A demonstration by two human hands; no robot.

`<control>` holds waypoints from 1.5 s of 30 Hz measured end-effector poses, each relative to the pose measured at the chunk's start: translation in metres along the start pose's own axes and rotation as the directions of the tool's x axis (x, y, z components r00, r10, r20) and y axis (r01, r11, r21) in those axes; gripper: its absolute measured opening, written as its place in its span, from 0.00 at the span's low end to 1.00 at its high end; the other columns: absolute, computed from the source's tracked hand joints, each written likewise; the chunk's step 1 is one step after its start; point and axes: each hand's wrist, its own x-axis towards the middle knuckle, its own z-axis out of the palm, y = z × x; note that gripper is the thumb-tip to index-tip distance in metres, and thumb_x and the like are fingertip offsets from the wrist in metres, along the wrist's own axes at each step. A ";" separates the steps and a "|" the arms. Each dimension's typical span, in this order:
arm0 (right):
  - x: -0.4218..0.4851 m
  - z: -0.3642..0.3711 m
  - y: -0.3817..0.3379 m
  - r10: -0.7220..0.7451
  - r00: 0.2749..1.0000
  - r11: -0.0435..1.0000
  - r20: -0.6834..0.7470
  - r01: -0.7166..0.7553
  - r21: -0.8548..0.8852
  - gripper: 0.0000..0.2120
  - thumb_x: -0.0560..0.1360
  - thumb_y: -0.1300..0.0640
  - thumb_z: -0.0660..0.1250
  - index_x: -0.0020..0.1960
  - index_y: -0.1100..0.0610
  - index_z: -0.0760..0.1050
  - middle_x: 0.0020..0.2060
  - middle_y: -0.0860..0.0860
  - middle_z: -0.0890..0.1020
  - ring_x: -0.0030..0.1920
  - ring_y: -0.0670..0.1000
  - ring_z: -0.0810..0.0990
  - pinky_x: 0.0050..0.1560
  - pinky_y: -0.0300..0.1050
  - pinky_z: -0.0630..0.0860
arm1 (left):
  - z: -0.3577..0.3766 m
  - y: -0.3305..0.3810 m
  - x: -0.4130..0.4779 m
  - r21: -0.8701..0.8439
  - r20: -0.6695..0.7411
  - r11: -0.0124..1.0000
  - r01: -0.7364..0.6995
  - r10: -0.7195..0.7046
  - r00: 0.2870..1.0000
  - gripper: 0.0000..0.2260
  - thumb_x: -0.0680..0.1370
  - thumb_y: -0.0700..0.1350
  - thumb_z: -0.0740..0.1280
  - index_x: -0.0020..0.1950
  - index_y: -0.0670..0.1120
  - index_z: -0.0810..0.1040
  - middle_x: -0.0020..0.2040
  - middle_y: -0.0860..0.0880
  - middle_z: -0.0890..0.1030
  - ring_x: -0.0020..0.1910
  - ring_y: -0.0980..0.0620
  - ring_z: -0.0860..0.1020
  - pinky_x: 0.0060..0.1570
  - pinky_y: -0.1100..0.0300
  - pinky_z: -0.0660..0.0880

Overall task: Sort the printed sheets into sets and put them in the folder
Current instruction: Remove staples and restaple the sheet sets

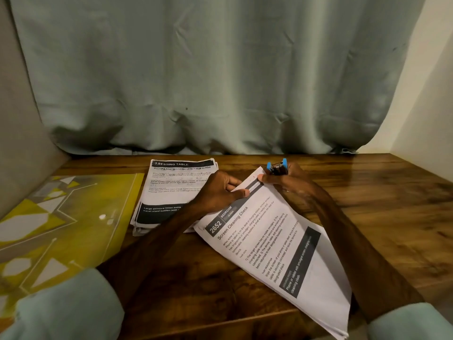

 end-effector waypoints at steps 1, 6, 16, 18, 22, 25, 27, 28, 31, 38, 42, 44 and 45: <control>0.002 -0.001 0.000 0.013 1.000 1.000 -0.022 -0.013 0.009 0.15 0.73 0.56 0.77 0.55 0.60 0.78 0.44 0.55 0.85 0.44 0.55 0.83 0.48 0.47 0.80 | 0.000 0.000 0.000 -0.009 -0.001 1.000 0.005 -0.005 1.000 0.10 0.79 0.44 0.73 0.59 0.44 0.85 0.46 0.48 0.88 0.42 0.46 0.87 0.47 0.40 0.83; 0.013 -0.007 0.004 0.072 0.993 0.981 0.090 -0.087 0.171 0.05 0.77 0.62 0.71 0.43 0.61 0.78 0.29 0.52 0.72 0.28 0.47 0.65 0.26 0.37 0.65 | 0.001 0.003 0.000 -0.015 0.003 1.000 0.014 -0.014 1.000 0.11 0.79 0.44 0.73 0.60 0.44 0.85 0.47 0.47 0.88 0.42 0.47 0.87 0.45 0.49 0.84; 0.020 -0.019 0.029 0.060 0.993 0.995 -0.106 -0.068 -0.071 0.21 0.80 0.39 0.65 0.46 0.58 0.78 0.36 0.52 0.79 0.35 0.48 0.73 0.33 0.40 0.69 | -0.004 -0.003 0.000 -0.002 -0.016 0.999 0.046 -0.046 0.999 0.11 0.78 0.45 0.74 0.59 0.43 0.85 0.48 0.47 0.88 0.42 0.47 0.87 0.47 0.46 0.84; 0.022 -0.037 0.047 0.088 0.984 0.985 -0.157 -0.109 -0.134 0.21 0.84 0.41 0.58 0.50 0.59 0.78 0.38 0.55 0.79 0.36 0.50 0.73 0.33 0.42 0.68 | -0.004 -0.004 0.001 -0.001 -0.015 0.998 0.061 -0.061 0.998 0.11 0.78 0.46 0.74 0.59 0.43 0.85 0.47 0.48 0.88 0.42 0.47 0.87 0.47 0.46 0.84; 0.021 -0.081 0.088 -0.061 0.980 0.922 -0.189 -0.017 -0.387 0.15 0.85 0.53 0.61 0.53 0.65 0.79 0.40 0.57 0.79 0.40 0.55 0.76 0.38 0.44 0.70 | -0.002 -0.005 0.002 0.018 -0.011 0.997 0.069 -0.069 0.998 0.11 0.78 0.47 0.74 0.59 0.44 0.85 0.46 0.49 0.88 0.41 0.47 0.87 0.47 0.45 0.84; 0.021 -0.107 0.108 -0.121 0.973 0.773 -0.197 -0.033 -0.634 0.12 0.83 0.51 0.65 0.57 0.59 0.79 0.50 0.58 0.83 0.48 0.57 0.81 0.49 0.51 0.78 | -0.001 -0.002 0.001 0.025 -0.016 0.997 0.069 -0.069 0.997 0.12 0.78 0.47 0.74 0.59 0.45 0.85 0.46 0.50 0.88 0.40 0.48 0.87 0.45 0.47 0.84; 0.018 -0.116 0.117 -0.121 0.966 0.706 -0.227 -0.077 -0.704 0.13 0.82 0.49 0.65 0.61 0.56 0.78 0.55 0.59 0.81 0.53 0.59 0.80 0.55 0.58 0.79 | -0.001 -0.001 0.001 0.032 -0.019 0.997 0.077 -0.076 0.997 0.12 0.77 0.47 0.74 0.59 0.44 0.84 0.47 0.50 0.88 0.40 0.48 0.87 0.45 0.48 0.84; 0.015 -0.117 0.119 -0.128 0.963 0.680 -0.238 -0.090 -0.728 0.14 0.82 0.48 0.65 0.63 0.55 0.78 0.57 0.59 0.80 0.55 0.59 0.80 0.57 0.60 0.79 | 0.000 -0.001 0.000 0.041 -0.023 0.996 0.079 -0.079 0.997 0.13 0.77 0.47 0.74 0.59 0.44 0.84 0.47 0.50 0.88 0.40 0.49 0.87 0.45 0.48 0.84; 0.008 -0.119 0.120 -0.151 0.950 0.658 -0.275 -0.111 -0.745 0.16 0.82 0.49 0.65 0.67 0.54 0.77 0.61 0.58 0.78 0.58 0.60 0.78 0.59 0.60 0.77 | 0.001 -0.001 0.001 0.049 -0.027 0.995 0.082 -0.081 0.996 0.12 0.77 0.47 0.74 0.59 0.45 0.84 0.47 0.50 0.88 0.40 0.49 0.87 0.45 0.48 0.84; 0.018 -0.129 0.114 -0.077 0.902 0.800 -0.425 -0.198 -0.566 0.08 0.79 0.51 0.70 0.54 0.56 0.80 0.44 0.53 0.83 0.46 0.54 0.82 0.45 0.50 0.79 | 0.002 -0.001 0.000 0.044 -0.030 0.995 0.093 -0.092 0.995 0.12 0.78 0.47 0.74 0.59 0.45 0.84 0.48 0.50 0.88 0.40 0.49 0.87 0.43 0.50 0.84; 0.016 -0.124 0.113 -0.068 0.863 0.848 -0.501 -0.214 -0.484 0.07 0.80 0.52 0.70 0.53 0.56 0.80 0.39 0.51 0.82 0.42 0.51 0.82 0.39 0.47 0.77 | 0.002 -0.003 0.001 0.038 -0.028 0.994 0.102 -0.101 0.995 0.12 0.77 0.47 0.74 0.59 0.46 0.84 0.47 0.51 0.88 0.40 0.48 0.87 0.45 0.46 0.84; 0.014 -0.118 0.114 -0.094 0.867 0.848 -0.488 -0.187 -0.496 0.08 0.80 0.52 0.69 0.54 0.56 0.80 0.39 0.51 0.82 0.40 0.49 0.81 0.38 0.46 0.76 | 0.002 -0.004 0.002 0.036 -0.027 0.994 0.104 -0.103 0.994 0.12 0.77 0.47 0.74 0.59 0.45 0.84 0.47 0.51 0.88 0.41 0.48 0.87 0.45 0.46 0.84; 0.014 -0.115 0.115 -0.108 0.874 0.850 -0.473 -0.166 -0.500 0.08 0.80 0.52 0.69 0.55 0.56 0.80 0.39 0.50 0.82 0.41 0.49 0.81 0.38 0.46 0.77 | 0.003 -0.004 0.002 0.035 -0.026 0.994 0.107 -0.106 0.994 0.12 0.77 0.47 0.74 0.59 0.45 0.84 0.48 0.50 0.88 0.41 0.48 0.87 0.46 0.46 0.84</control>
